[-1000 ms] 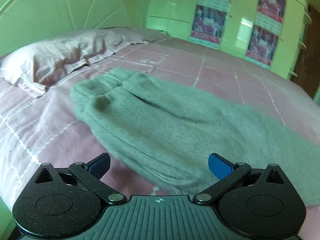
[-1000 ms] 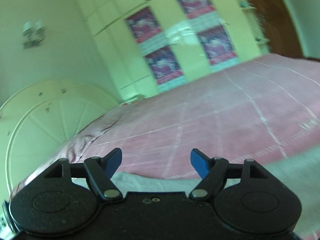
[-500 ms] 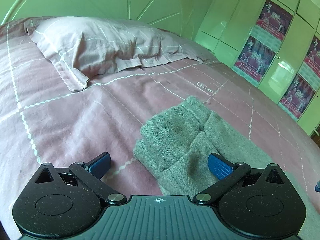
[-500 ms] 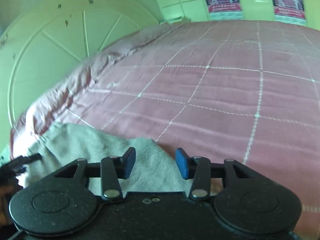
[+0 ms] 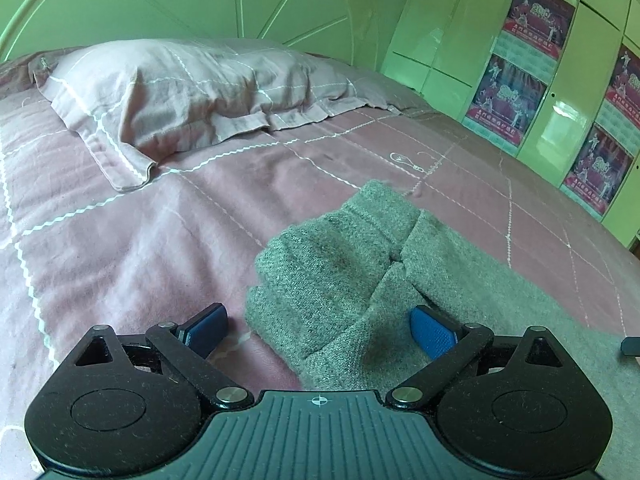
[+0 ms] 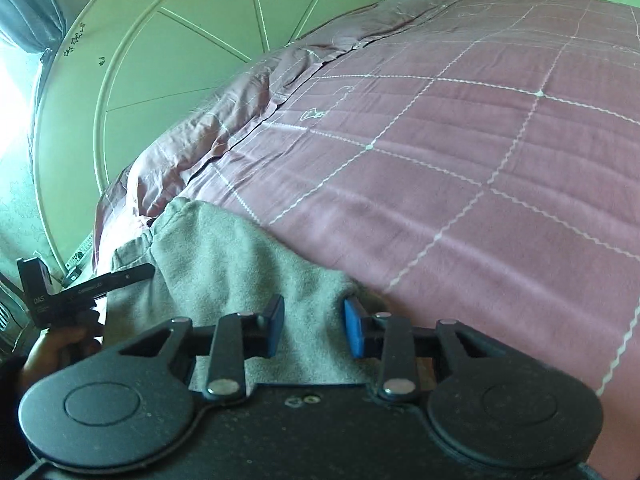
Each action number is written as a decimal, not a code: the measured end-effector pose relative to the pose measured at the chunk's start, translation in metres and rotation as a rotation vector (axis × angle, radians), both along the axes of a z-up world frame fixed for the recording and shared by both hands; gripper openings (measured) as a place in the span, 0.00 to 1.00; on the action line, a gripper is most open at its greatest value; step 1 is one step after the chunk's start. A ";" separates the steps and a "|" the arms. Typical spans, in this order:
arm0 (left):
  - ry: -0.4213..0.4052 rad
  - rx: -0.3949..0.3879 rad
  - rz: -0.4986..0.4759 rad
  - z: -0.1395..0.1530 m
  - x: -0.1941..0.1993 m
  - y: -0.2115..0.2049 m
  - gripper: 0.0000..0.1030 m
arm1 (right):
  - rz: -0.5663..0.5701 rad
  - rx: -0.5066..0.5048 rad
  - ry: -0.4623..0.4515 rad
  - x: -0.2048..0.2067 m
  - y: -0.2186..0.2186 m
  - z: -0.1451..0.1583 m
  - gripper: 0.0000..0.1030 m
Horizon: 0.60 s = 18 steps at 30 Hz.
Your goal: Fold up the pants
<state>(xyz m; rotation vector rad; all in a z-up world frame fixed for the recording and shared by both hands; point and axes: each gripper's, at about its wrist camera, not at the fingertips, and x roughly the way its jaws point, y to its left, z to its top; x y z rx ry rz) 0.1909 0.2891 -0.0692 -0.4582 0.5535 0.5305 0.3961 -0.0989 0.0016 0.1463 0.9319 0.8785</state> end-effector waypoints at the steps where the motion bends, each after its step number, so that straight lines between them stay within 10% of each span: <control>1: -0.001 0.006 0.005 0.001 0.000 -0.001 0.94 | -0.006 -0.014 0.007 0.001 0.002 -0.003 0.25; 11: 0.011 0.021 0.009 -0.001 0.000 -0.004 0.93 | -0.043 -0.043 0.008 0.008 0.021 -0.018 0.27; 15: 0.012 0.029 0.006 0.001 0.001 -0.005 0.90 | -0.004 -0.164 -0.141 -0.012 0.036 -0.005 0.00; 18: -0.003 0.065 -0.008 0.007 0.000 -0.010 0.82 | -0.066 -0.148 -0.230 -0.021 0.029 0.014 0.00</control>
